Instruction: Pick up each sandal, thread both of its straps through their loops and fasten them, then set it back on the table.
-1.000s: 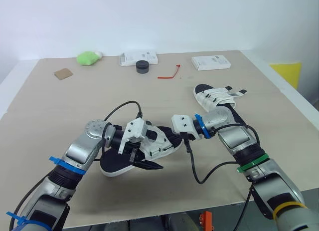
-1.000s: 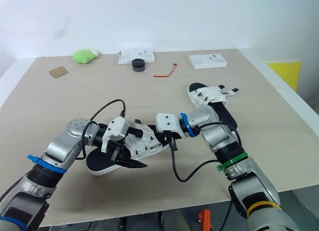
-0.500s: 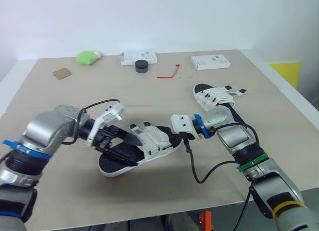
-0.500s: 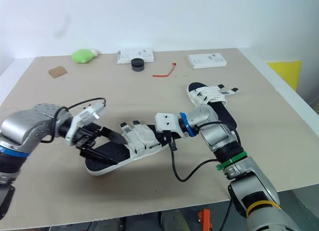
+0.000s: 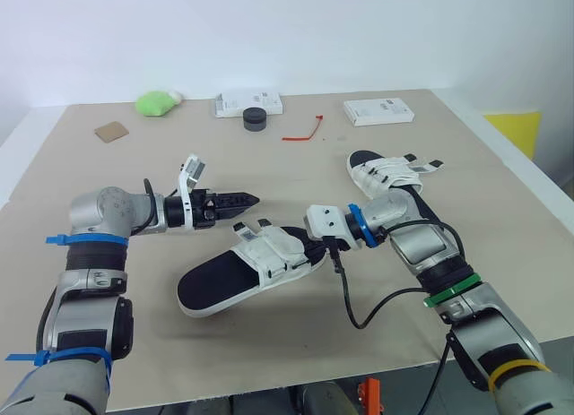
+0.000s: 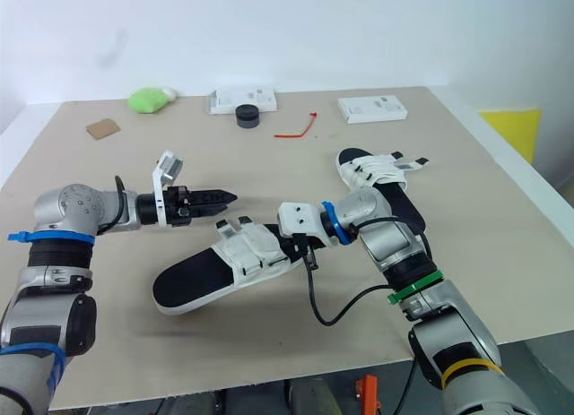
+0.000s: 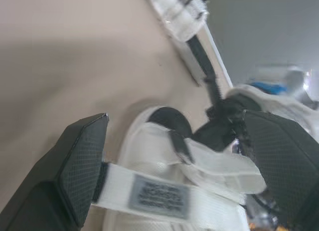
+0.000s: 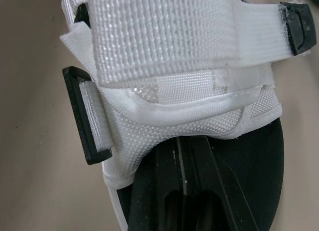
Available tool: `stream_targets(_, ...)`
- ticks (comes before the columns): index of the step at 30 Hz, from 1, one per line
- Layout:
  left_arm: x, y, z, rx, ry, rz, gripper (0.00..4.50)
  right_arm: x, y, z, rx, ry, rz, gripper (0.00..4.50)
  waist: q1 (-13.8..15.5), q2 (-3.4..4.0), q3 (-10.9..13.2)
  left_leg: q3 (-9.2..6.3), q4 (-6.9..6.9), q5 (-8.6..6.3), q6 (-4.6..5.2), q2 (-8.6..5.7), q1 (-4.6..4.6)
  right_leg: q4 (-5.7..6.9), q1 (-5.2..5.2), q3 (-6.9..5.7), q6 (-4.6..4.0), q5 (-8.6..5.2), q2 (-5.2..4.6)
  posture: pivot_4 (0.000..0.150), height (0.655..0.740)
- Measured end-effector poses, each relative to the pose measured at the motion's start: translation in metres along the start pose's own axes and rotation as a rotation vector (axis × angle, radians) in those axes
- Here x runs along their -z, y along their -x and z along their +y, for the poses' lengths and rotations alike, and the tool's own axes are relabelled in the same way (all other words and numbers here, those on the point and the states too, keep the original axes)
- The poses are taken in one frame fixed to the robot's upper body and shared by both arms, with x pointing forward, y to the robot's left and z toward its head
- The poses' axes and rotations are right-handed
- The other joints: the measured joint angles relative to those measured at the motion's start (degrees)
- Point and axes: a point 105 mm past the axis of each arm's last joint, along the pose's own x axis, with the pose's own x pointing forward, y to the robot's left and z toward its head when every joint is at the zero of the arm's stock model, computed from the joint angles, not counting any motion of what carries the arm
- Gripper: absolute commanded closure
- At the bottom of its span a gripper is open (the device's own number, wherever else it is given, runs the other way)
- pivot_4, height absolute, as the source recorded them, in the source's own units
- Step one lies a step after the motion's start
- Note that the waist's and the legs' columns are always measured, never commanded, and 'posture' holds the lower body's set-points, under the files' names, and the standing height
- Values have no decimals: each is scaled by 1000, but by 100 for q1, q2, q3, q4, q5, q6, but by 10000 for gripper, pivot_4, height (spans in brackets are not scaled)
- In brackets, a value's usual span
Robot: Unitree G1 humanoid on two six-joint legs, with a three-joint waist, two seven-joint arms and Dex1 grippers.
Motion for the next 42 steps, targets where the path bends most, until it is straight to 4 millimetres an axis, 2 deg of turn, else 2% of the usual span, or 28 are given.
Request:
stream_targets(6,15,-17,-4,11,55,64,506,1,1,0,8,-7,3,45000,13,0,0,1,5,6,-9,-4,2,0,3,2,8,8,-2,1500,7400)
stream_targets(14,15,-18,-25,84,61,78,506,2,2,2,12,-9,3,45000,19,-1,0,0,4,5,-11,-7,1,-3,6,2,8,7,-6,1500,7400)
stream_targets(20,14,-12,-31,88,55,76,506,2,2,2,12,-10,3,45000,18,-1,0,0,4,5,-12,-7,2,-3,7,1,8,7,-7,1500,7400)
stream_targets(26,24,-12,-25,74,77,92,506,2,2,1,11,-10,2,45000,17,-1,0,0,4,5,-12,-7,2,-3,7,1,8,7,-7,1500,7400)
stream_targets(36,25,-20,-27,77,74,83,506,2,2,2,9,-10,3,45000,18,-1,-1,0,4,5,-12,-7,3,-3,8,2,8,7,-7,1500,7400)
stream_targets(39,25,-24,-28,82,77,71,8759,2,2,2,10,-13,3,45000,18,-1,-1,1,4,5,-12,-8,3,-3,8,2,8,7,-8,1500,7400)
stream_targets(42,26,-26,-28,86,79,72,22300,2,2,2,10,-14,3,45000,17,-1,-1,0,4,5,-12,-8,3,-3,8,2,8,7,-8,1500,7400)
